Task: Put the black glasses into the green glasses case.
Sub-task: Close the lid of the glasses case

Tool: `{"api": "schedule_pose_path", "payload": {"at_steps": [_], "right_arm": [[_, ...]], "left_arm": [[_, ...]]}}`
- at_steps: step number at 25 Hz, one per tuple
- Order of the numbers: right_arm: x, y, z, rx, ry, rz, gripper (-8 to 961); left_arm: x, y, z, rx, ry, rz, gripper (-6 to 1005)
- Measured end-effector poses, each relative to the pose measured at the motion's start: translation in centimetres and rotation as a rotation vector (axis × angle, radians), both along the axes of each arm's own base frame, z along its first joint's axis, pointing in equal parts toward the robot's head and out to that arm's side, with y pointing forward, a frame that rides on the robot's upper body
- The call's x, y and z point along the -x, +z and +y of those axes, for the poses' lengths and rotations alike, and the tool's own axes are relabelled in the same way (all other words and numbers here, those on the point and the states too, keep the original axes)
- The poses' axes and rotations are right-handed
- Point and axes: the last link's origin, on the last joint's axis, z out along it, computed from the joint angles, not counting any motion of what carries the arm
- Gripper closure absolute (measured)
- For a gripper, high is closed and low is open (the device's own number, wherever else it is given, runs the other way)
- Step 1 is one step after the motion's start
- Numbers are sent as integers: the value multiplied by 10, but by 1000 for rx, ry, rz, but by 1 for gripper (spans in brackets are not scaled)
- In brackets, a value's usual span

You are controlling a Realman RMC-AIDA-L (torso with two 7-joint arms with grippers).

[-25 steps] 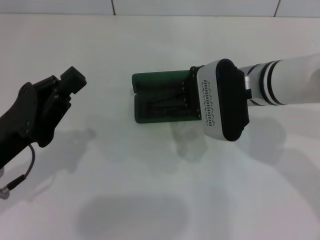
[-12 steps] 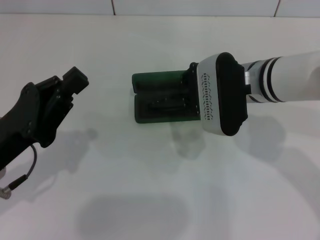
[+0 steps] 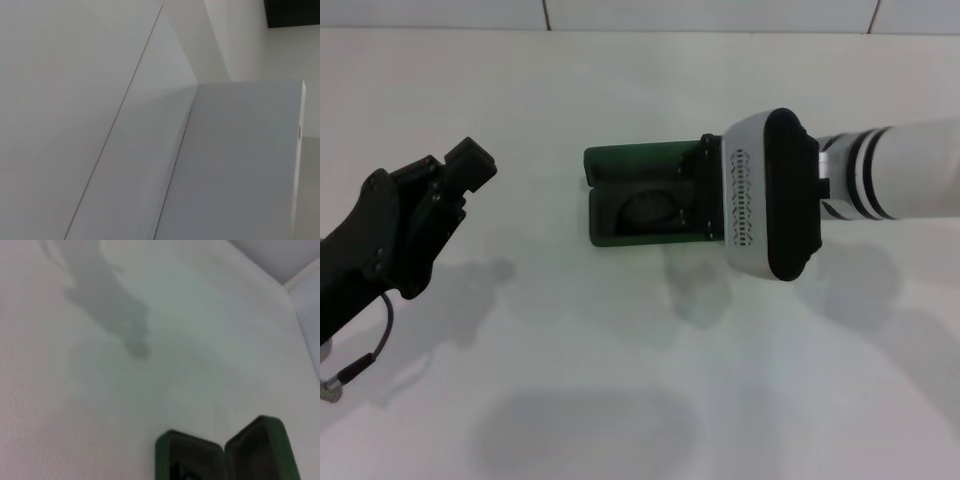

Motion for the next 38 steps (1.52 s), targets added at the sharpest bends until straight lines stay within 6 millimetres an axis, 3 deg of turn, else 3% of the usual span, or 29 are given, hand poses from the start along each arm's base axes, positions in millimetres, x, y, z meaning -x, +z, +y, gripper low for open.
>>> {"api": "schedule_pose_path", "payload": {"at_steps": [7,14,18,21,26,31,34,38], "right_arm": [[-4,12,-14,59,-137,145,678],[-22,25,-32,157,-300,268,680],[-33,46,-50,312,-444,469,682],[-51,72,-63,437,-505,665,683],[-88,99,-77,542,-595,805,684],[-124,112,-89,521,-669,905,690],[-138,114,-93,487,-705,940,694],[-158,120,-101,410,-742,994,700]], "left_arm": [[-1,1,2,-2,-8,5,951],[-4,6,11,-4,-31,14,950],[-7,11,22,-11,-46,28,950],[-13,18,42,-10,-51,39,950],[-34,33,87,11,-85,93,950],[-61,33,133,89,-91,276,950],[-67,31,144,130,-72,350,948],[-87,16,175,261,-30,565,946]]}}
